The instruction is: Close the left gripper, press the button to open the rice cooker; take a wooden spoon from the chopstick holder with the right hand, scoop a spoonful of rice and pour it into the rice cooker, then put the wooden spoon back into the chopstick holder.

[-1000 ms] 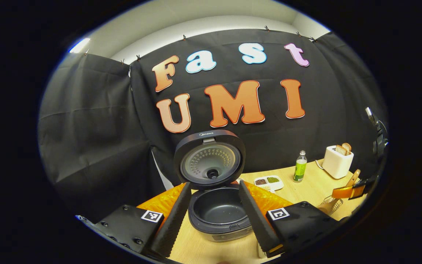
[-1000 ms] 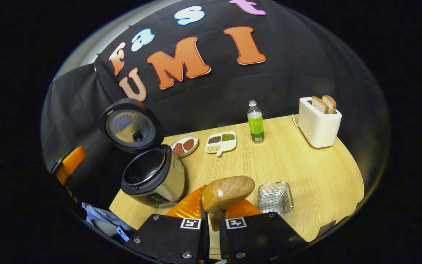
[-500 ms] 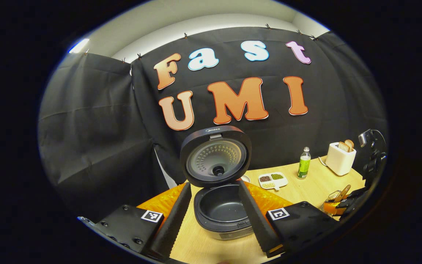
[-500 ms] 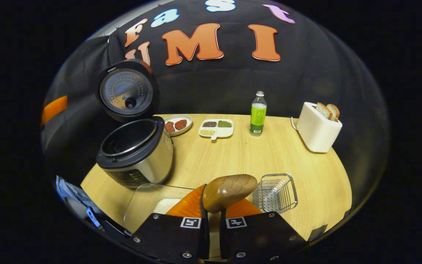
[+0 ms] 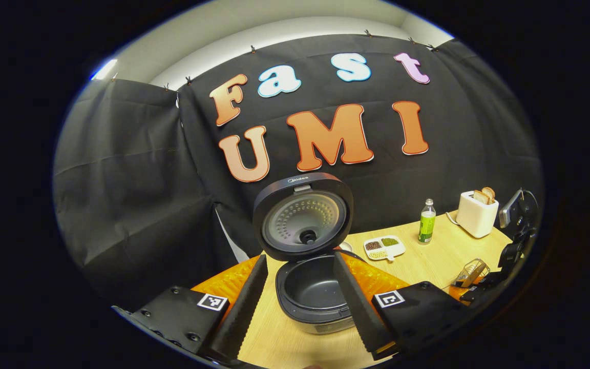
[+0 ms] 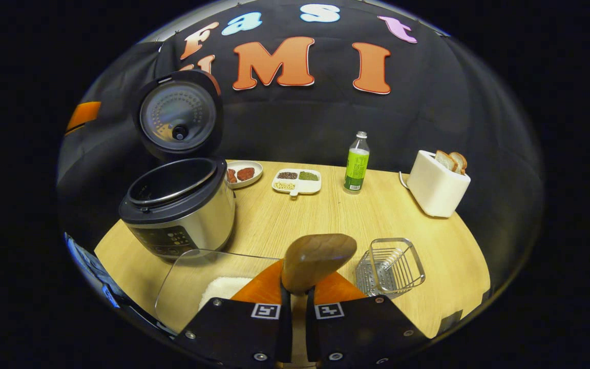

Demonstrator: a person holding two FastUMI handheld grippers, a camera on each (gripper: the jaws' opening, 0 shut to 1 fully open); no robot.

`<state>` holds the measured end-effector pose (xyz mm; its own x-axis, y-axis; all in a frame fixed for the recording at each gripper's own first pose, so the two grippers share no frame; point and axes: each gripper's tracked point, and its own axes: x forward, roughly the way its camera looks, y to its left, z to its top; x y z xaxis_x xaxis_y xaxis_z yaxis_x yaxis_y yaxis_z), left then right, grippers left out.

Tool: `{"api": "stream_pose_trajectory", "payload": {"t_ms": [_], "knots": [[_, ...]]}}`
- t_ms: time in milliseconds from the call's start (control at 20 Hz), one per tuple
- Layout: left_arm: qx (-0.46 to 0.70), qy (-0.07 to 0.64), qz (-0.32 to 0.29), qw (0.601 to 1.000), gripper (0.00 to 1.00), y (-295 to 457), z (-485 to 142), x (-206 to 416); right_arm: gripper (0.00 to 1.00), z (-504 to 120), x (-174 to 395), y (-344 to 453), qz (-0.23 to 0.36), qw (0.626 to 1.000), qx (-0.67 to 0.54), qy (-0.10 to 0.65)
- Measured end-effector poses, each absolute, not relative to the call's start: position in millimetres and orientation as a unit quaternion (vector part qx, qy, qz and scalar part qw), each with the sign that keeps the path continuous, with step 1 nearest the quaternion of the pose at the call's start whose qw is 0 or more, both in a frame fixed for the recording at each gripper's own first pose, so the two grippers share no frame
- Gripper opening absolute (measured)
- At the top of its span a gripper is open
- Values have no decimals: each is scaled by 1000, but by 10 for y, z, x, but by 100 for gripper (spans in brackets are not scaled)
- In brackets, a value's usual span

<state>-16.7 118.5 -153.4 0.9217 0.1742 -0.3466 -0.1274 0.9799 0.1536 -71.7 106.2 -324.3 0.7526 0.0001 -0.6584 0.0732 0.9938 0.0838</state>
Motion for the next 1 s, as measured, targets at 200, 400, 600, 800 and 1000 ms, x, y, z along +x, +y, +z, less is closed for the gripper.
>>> {"api": "stream_pose_trajectory", "payload": {"t_ms": [200, 400, 600, 800, 1000], "knots": [[63, 189, 71, 977, 89, 1187, -1581, -166, 10, -3323, -794, 1189, -18, 929, 89, 358], [65, 194, 65, 977, 89, 1213, -1624, -169, 10, -3342, -789, 1237, -21, 927, 84, 364], [61, 197, 60, 977, 81, 1249, -1659, -151, 10, -3337, -764, 1214, -40, 924, 96, 368], [57, 199, 60, 976, 96, 1335, -1700, -124, 10, -3355, -740, 1234, -59, 915, 114, 382], [52, 201, 60, 976, 81, 1421, -1735, -114, 10, -3351, -752, 1290, -61, 909, 133, 391]]}}
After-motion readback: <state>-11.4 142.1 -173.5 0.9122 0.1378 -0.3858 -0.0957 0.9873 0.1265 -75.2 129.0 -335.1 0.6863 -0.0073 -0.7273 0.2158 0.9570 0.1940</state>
